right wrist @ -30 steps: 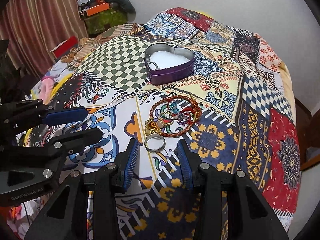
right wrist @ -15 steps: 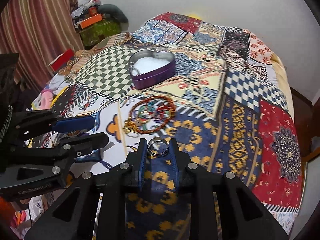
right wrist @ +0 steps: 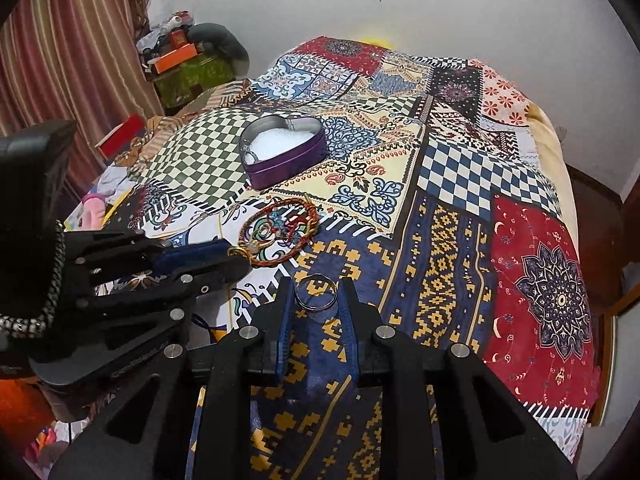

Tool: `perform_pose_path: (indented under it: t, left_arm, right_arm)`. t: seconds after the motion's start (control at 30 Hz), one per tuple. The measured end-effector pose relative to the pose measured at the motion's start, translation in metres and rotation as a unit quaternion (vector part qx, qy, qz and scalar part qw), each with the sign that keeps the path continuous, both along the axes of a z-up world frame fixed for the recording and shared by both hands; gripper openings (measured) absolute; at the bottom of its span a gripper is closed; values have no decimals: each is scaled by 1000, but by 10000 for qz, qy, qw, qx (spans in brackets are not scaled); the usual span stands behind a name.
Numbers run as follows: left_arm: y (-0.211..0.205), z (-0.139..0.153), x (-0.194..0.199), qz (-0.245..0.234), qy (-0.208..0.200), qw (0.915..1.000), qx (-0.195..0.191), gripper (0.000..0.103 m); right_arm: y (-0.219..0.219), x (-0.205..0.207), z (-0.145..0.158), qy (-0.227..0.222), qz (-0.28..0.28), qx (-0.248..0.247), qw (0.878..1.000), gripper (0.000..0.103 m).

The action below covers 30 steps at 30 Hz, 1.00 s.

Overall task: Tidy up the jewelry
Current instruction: 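Carry the silver ring in the right gripper into the heart tin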

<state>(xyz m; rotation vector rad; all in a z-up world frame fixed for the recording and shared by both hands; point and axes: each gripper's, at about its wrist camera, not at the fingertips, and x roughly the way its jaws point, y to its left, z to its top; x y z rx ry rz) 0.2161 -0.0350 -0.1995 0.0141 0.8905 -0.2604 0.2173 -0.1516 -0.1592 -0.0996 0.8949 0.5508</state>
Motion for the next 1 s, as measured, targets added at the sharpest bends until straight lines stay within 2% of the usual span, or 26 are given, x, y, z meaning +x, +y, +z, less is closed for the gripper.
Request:
perform_pose_path:
  t: [0.37,0.7,1.0]
  left_arm:
    - [13,13,-14,94,-77,9997,-224,6]
    - [35,41,-24,278,-405,9984,-288,6]
    - [52,60,-16,437,-674,9962,-333,6]
  right_arm:
    - [-2,-1,12,-77,-150,92,9998,20]
    - [9,-1,33,-296,-148,167,9993,20]
    - [22,10,55,-569,-103,290,9979,20]
